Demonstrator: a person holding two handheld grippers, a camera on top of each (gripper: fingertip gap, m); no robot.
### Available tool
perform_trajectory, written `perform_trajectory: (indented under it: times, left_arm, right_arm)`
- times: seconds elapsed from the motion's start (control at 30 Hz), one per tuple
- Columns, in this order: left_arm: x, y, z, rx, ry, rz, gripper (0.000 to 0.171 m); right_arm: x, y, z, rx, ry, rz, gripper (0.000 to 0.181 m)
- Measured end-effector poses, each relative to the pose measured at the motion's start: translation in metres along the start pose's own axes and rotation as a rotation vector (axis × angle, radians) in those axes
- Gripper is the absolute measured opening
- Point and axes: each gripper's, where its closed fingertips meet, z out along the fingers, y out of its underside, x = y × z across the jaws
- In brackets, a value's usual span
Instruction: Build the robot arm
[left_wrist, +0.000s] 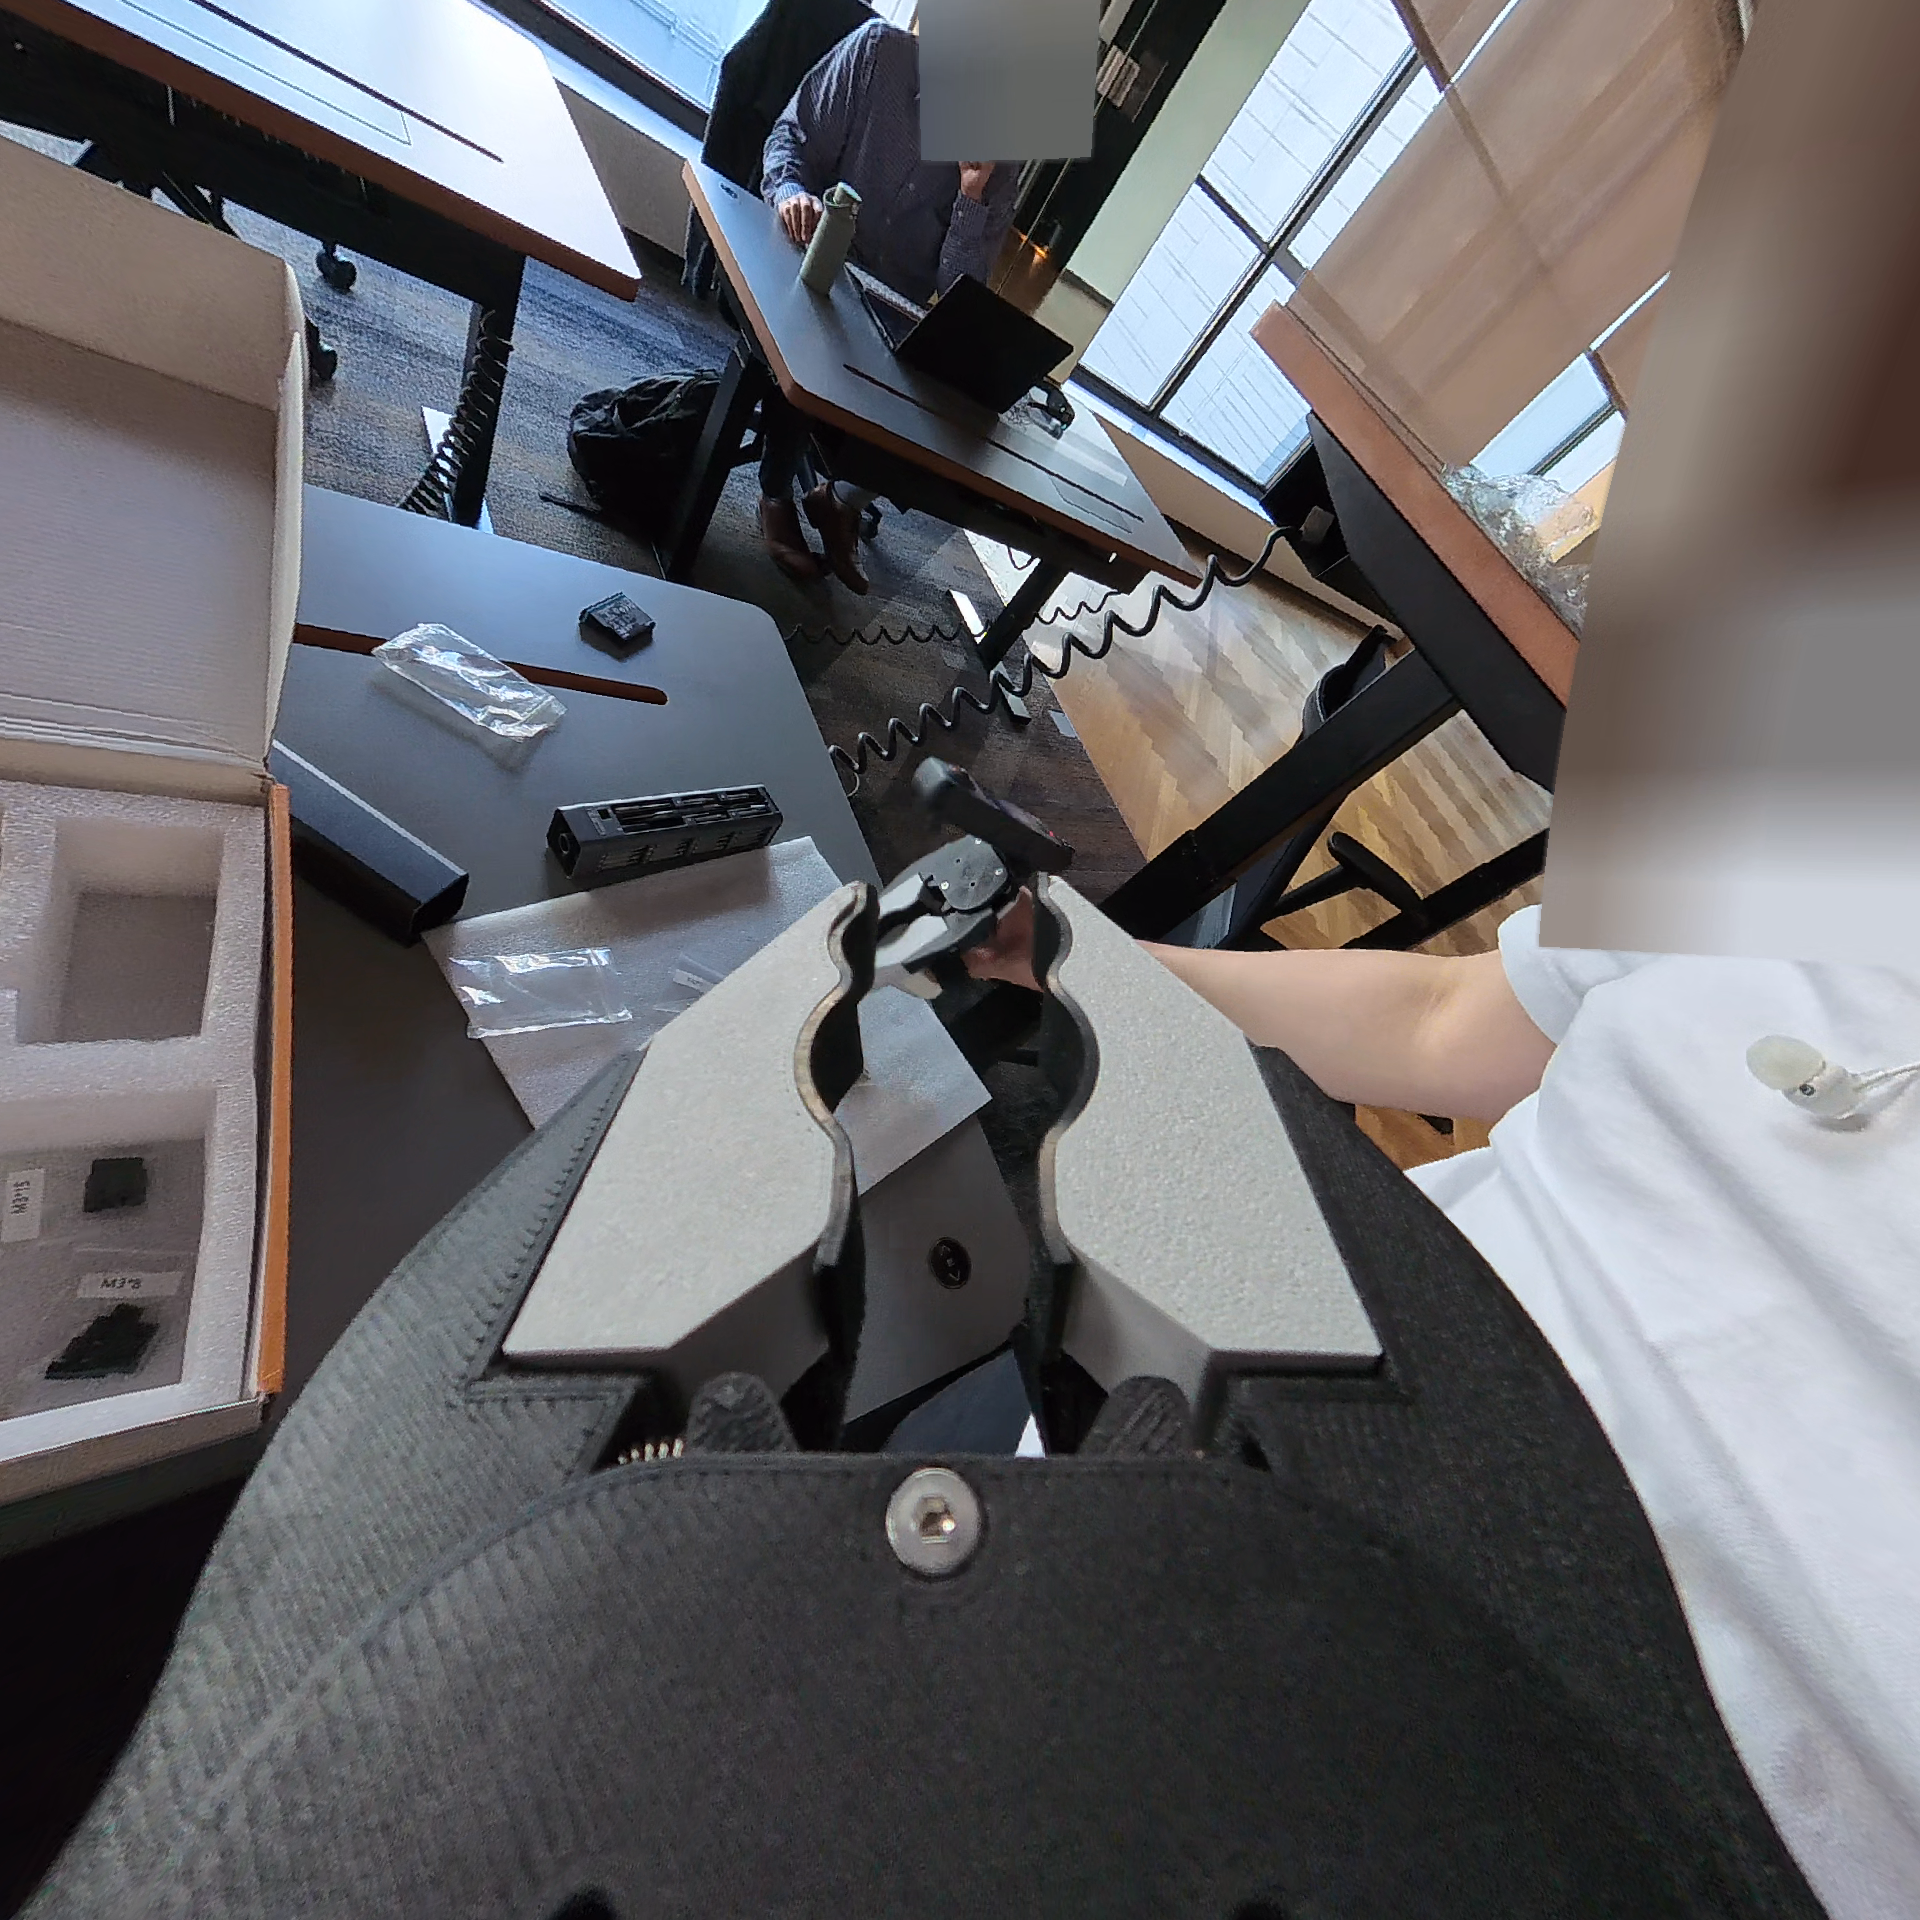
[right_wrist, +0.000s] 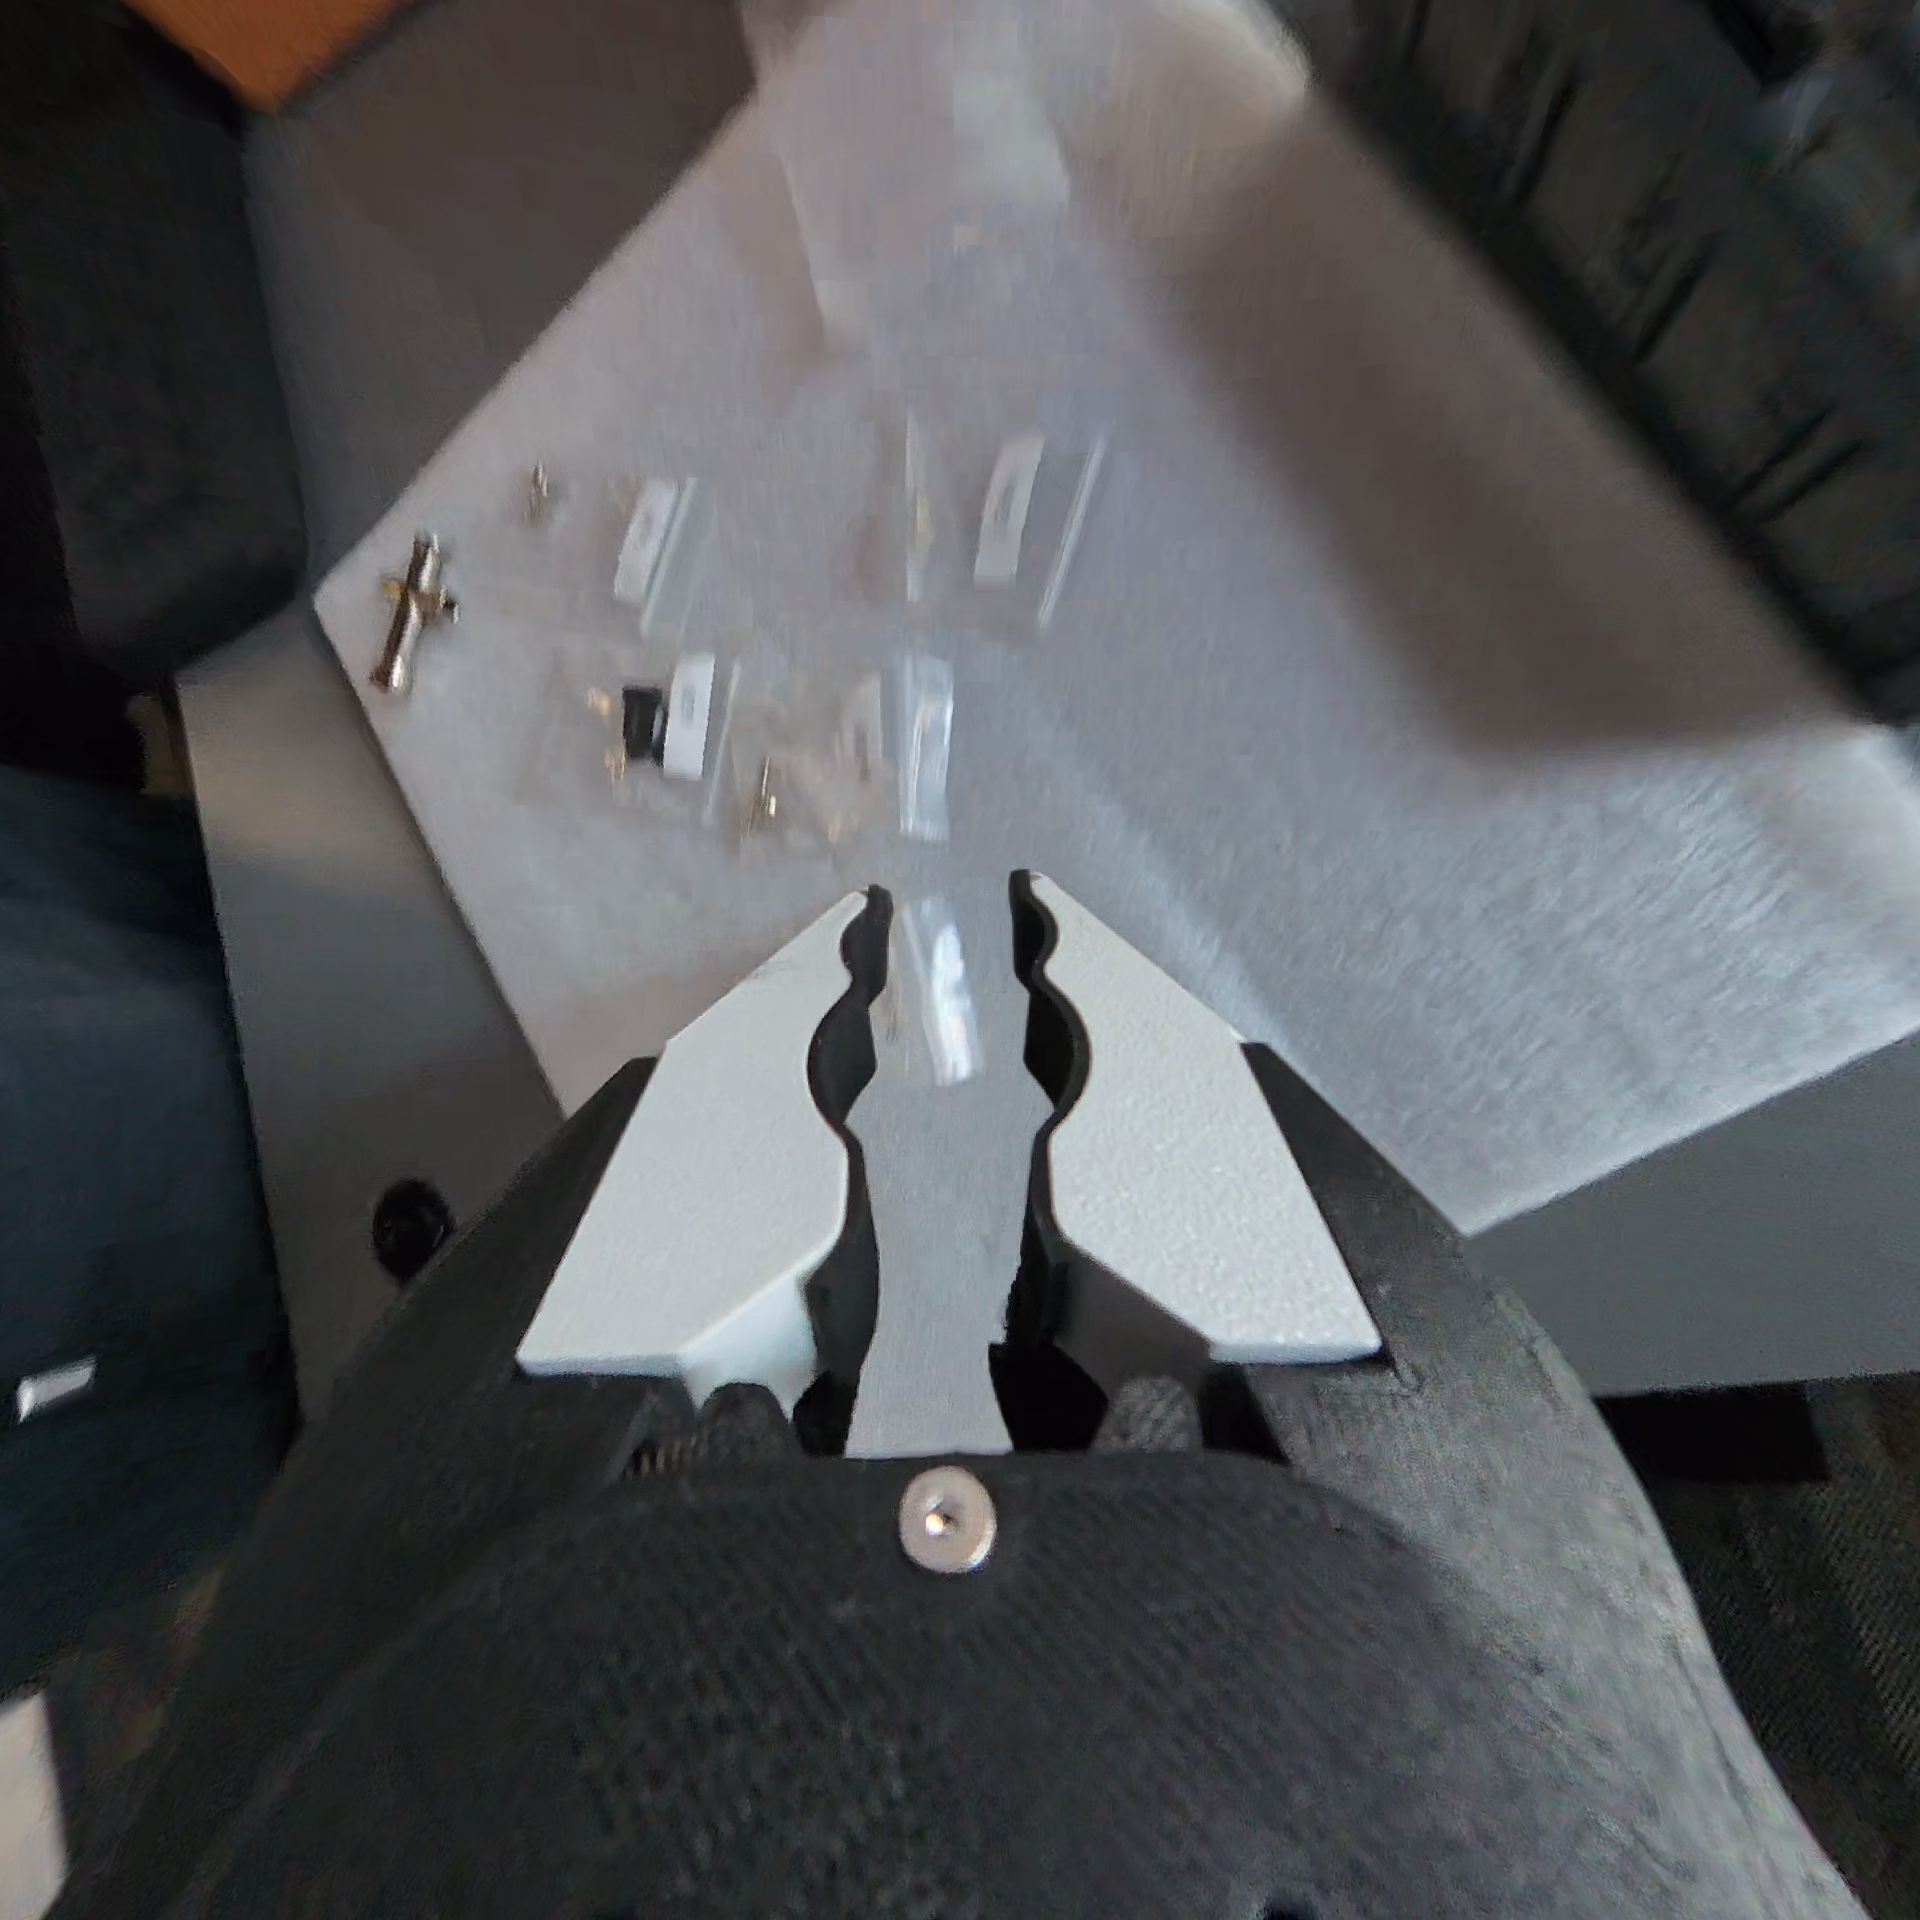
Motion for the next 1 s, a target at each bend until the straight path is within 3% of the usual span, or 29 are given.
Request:
perform_trajectory:
  times: [0.17,0.3,0.47,0.6,0.7,0.77,1.0]
  left_arm:
    - [0.001,0.0,-0.001,-0.003,-0.003,0.0,0.027]
    - [0.002,0.0,-0.003,-0.011,-0.008,0.002,0.027]
    - [-0.005,0.005,-0.014,-0.02,-0.037,0.004,0.027]
    - [-0.012,0.005,-0.027,0.008,-0.058,-0.015,0.027]
    - [-0.019,0.004,-0.036,0.027,-0.071,-0.021,0.027]
    - [-0.024,0.002,-0.04,0.04,-0.065,-0.029,0.027]
    - [-0.036,-0.018,-0.046,0.062,-0.013,-0.003,0.029]
  right_arm:
    - [0.003,-0.044,0.027,0.053,0.033,0.02,0.002]
    - [-0.001,-0.063,0.056,0.066,0.038,0.044,0.0]
    - [-0.007,-0.054,0.063,0.021,0.046,-0.003,0.0]
    - [-0.002,-0.066,0.008,0.18,0.132,0.025,0.002]
    - [-0.019,-0.056,-0.018,0.259,0.136,0.059,0.008]
    - [-0.034,-0.043,-0.013,0.263,0.151,0.077,0.017]
    - [-0.089,-0.026,0.055,0.214,0.204,0.105,0.018]
